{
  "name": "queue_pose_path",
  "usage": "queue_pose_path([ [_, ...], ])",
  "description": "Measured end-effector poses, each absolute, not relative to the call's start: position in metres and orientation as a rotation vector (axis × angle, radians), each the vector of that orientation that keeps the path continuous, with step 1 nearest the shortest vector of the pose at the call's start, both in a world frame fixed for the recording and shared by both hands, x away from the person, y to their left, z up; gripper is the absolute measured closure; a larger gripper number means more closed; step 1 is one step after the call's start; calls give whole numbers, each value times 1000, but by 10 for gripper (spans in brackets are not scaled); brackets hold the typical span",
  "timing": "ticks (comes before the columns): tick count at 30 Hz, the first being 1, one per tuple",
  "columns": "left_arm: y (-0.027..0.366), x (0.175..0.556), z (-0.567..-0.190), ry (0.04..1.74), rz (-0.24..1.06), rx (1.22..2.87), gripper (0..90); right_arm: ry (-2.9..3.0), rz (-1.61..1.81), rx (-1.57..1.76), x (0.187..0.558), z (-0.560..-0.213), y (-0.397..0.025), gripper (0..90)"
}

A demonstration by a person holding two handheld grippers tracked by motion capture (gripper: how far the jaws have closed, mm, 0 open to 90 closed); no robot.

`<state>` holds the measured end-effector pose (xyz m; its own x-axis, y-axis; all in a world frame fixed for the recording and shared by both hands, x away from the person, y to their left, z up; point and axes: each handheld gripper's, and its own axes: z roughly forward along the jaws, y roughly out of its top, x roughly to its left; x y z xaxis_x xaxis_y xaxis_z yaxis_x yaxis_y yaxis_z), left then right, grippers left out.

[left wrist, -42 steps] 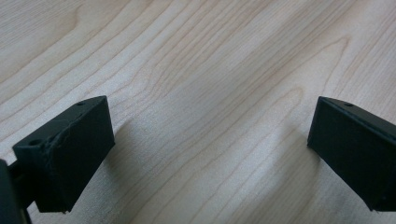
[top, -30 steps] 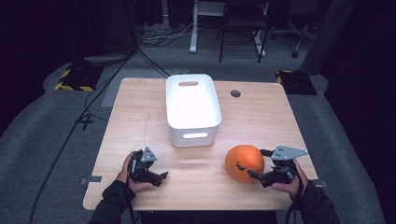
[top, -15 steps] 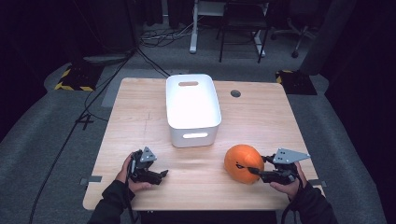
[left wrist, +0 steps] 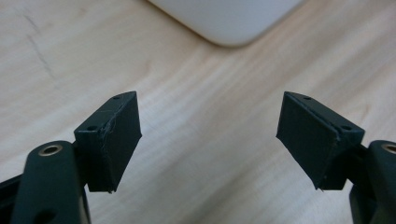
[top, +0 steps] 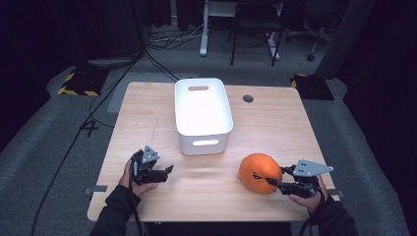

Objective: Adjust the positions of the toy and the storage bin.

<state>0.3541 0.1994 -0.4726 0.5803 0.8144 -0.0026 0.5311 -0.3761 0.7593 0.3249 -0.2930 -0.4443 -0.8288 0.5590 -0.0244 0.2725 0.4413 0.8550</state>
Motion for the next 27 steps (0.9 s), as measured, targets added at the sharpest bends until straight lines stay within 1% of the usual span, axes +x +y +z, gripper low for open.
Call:
queue_pose_path([
  [6, 206, 365, -453, 1089, 513, 1955, 218, 2395, 1343, 717, 326, -446, -298, 503],
  [7, 206, 368, -444, 1099, 536, 1917, 218, 2395, 1345, 721, 326, -446, -298, 503],
  [12, 202, 377, -431, 1094, 564, 1874, 214, 2396, 1345, 727, 326, -447, -301, 503],
  [13, 199, 381, -428, 1108, 563, 1822, 213, 2398, 1346, 730, 326, -446, -303, 504],
  [16, 198, 387, -421, 1104, 557, 1784, 212, 2396, 1335, 725, 326, -446, -305, 503],
  [21, 194, 396, -409, 1083, 510, 1773, 205, 2388, 1337, 733, 327, -447, -307, 500],
  [27, 185, 406, -398, 1085, 537, 1769, 195, 2391, 1340, 730, 327, -448, -309, 496],
])
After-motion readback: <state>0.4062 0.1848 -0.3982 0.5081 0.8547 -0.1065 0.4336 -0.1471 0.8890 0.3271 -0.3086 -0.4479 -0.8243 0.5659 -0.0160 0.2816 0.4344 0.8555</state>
